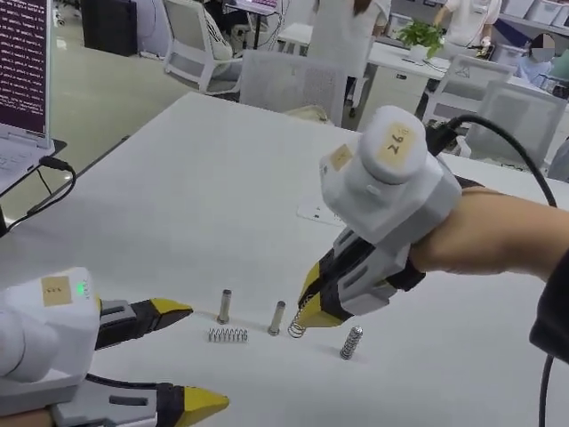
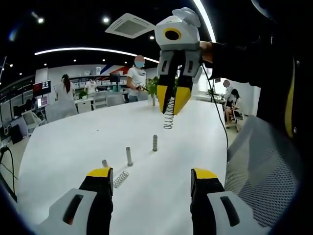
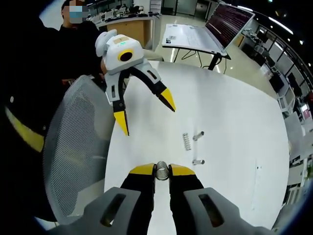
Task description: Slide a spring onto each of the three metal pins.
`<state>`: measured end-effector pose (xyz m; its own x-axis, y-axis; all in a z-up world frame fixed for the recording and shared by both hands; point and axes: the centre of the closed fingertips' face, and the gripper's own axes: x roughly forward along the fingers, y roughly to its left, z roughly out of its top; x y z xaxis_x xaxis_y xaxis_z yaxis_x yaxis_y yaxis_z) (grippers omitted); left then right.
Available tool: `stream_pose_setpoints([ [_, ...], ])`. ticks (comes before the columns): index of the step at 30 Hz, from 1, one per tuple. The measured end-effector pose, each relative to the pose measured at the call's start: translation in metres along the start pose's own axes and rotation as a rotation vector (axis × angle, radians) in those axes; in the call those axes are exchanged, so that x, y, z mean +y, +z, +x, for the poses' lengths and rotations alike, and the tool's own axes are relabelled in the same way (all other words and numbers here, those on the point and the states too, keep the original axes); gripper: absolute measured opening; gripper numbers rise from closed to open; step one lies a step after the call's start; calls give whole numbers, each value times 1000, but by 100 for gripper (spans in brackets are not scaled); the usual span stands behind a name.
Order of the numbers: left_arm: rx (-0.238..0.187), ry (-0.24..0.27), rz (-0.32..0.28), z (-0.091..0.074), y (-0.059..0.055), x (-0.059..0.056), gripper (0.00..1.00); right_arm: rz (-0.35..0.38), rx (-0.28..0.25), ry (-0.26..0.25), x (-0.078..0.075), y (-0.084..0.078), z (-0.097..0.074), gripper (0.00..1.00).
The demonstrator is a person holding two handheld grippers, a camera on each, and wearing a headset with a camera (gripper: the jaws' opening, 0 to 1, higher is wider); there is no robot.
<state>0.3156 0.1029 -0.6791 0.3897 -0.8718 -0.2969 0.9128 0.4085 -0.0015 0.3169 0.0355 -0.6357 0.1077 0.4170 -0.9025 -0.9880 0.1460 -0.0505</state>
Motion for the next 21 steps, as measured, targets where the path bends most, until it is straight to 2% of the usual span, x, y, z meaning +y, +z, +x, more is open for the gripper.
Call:
stream_pose_setpoints([
  [6, 11, 22, -17, -4, -10, 6, 63, 13, 1, -11, -9, -1, 0, 7],
  [11, 18, 39, -28, -8, -17, 11, 70, 23, 7, -25, -18, -3, 1, 7],
  [13, 21, 43, -37, -10, -19, 12, 70, 28, 5, -30, -22, -2, 2, 7],
  [21, 13, 65, -56, -12, -22, 18, 83, 39, 15, -47, -37, -2, 10, 8],
])
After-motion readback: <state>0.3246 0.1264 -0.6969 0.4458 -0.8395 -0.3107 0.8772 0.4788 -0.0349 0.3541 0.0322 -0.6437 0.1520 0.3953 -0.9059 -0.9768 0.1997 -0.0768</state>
